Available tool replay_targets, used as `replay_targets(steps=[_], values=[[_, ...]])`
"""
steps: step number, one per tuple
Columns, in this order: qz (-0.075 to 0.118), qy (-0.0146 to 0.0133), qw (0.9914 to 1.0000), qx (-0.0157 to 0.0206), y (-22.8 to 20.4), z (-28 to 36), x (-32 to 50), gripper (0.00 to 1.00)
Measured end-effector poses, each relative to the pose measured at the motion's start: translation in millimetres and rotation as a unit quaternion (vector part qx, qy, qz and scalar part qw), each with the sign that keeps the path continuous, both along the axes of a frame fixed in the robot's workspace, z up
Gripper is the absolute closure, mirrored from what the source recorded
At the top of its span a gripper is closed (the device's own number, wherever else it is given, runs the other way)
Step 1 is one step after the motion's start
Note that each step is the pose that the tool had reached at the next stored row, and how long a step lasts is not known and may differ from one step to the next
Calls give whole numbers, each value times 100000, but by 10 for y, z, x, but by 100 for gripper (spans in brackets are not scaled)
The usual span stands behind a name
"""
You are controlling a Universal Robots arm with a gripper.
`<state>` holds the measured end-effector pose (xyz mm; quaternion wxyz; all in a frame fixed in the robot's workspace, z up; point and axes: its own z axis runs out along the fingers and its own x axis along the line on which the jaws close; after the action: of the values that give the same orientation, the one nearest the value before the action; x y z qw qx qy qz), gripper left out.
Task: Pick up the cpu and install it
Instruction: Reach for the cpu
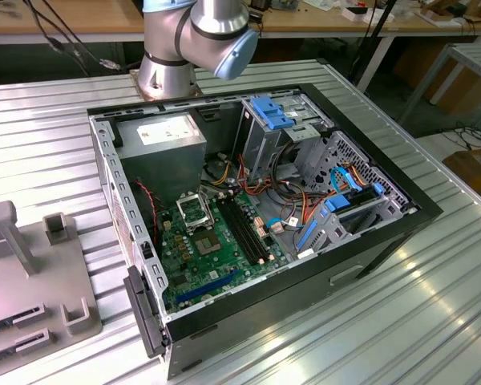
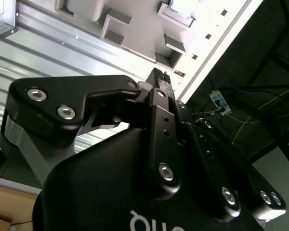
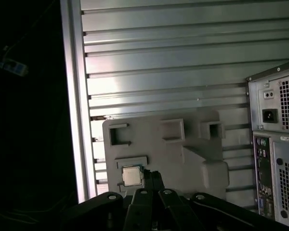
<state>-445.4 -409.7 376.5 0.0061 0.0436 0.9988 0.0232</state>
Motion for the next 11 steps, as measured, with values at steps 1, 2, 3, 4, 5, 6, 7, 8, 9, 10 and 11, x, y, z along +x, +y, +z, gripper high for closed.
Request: replay_targets(steps=[1, 2, 3, 4, 5, 6, 7, 8, 9, 10, 11], values=[[-2, 3, 100000, -2, 0, 0, -34, 89], [-1, 3, 100000, -3, 0, 0, -59, 89], [-1, 1, 100000, -1, -1, 0, -89, 89], [-1, 1, 100000, -1, -1, 0, -113, 89], [-3, 1, 100000, -2, -1, 0, -154, 89], [-7, 3, 100000, -1, -10, 0, -267, 89], [7, 1, 100000, -1, -32, -1, -293, 89], [4, 0, 100000, -1, -50, -2, -297, 89], [0, 5, 100000, -1, -76, -3, -298, 89], [1, 24, 100000, -3, -105, -6, -298, 89], [2, 59, 100000, -4, -131, -10, -297, 89]])
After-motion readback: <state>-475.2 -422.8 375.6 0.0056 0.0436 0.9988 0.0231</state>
